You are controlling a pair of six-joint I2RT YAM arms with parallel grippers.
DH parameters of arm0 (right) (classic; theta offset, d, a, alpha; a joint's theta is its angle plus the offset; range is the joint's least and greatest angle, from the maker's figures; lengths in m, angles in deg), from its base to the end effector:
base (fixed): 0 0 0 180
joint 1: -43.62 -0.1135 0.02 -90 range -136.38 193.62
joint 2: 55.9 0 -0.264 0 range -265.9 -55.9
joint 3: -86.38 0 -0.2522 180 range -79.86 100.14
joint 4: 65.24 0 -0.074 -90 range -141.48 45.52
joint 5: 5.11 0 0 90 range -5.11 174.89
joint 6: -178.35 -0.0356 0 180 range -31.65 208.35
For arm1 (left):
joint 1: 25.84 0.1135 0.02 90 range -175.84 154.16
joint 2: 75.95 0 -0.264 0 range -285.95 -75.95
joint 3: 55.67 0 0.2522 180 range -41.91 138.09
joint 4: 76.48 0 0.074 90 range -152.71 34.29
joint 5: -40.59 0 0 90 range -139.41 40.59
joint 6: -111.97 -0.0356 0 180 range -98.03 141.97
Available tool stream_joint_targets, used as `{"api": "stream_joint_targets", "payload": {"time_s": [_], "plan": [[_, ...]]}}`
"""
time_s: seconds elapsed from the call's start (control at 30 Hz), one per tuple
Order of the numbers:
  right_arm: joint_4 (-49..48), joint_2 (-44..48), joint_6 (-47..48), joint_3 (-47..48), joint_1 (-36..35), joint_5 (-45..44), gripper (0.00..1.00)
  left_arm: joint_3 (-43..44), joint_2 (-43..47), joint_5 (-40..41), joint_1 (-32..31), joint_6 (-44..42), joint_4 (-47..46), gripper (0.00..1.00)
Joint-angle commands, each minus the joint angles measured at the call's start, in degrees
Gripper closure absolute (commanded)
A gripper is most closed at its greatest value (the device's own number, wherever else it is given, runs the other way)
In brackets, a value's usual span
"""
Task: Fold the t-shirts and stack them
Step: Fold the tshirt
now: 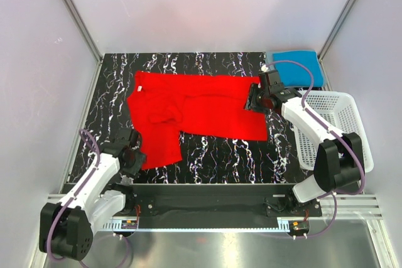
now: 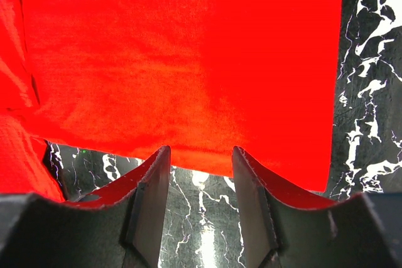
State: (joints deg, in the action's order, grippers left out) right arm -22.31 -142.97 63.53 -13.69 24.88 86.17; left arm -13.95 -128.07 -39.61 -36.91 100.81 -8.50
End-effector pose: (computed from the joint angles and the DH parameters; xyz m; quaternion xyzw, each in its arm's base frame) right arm 0.3095 0.1058 0.2618 0.0460 0.9387 0.1364 0.3132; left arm 0.1267 -0.0186 0.1695 -0.5598 0.8181 -0.0111 0.1314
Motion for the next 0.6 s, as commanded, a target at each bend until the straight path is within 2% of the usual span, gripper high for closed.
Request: {"api": "stream_joint_targets", "payload": {"time_s": [0.0, 0.23, 0.33, 0.37, 0.43, 0.47, 0.53, 0.57], "plan": [[-2.10, 0.14, -0.84, -0.25, -0.50, 0.74, 0.49, -2.47, -0.09, 1.98, -0.44, 3.59, -4.46, 0.47], [-1.57, 0.84, -0.67, -0.60, -0.42, 0.39, 0.48, -3.53, -1.50, 4.87, -0.62, 3.60, -7.19, 0.53], [-1.05, 1.46, -1.02, -0.96, -0.42, 0.13, 0.48, -3.44, -1.67, 4.79, -0.62, 3.15, -8.77, 0.66], [0.09, 1.90, -2.33, -1.22, -0.50, -0.57, 0.48, -3.71, -1.76, 4.35, -0.62, 2.89, -9.47, 0.75], [2.29, 2.51, -5.31, -1.22, -0.50, -2.49, 0.47, -4.49, -2.11, 3.30, -0.62, 2.28, -11.23, 0.83], [5.08, 2.86, -9.07, -1.31, -0.51, -4.60, 0.46, -4.76, -2.37, 2.86, -0.62, 2.19, -11.93, 0.92], [6.33, 4.61, -12.17, -2.01, -0.42, -4.88, 0.44, -5.20, -2.72, 1.36, -0.71, 1.92, -13.16, 1.00], [7.82, 5.32, -16.45, -2.36, -0.42, -6.19, 0.44, -5.12, -2.73, 1.01, -0.79, 1.84, -13.35, 1.00]]}}
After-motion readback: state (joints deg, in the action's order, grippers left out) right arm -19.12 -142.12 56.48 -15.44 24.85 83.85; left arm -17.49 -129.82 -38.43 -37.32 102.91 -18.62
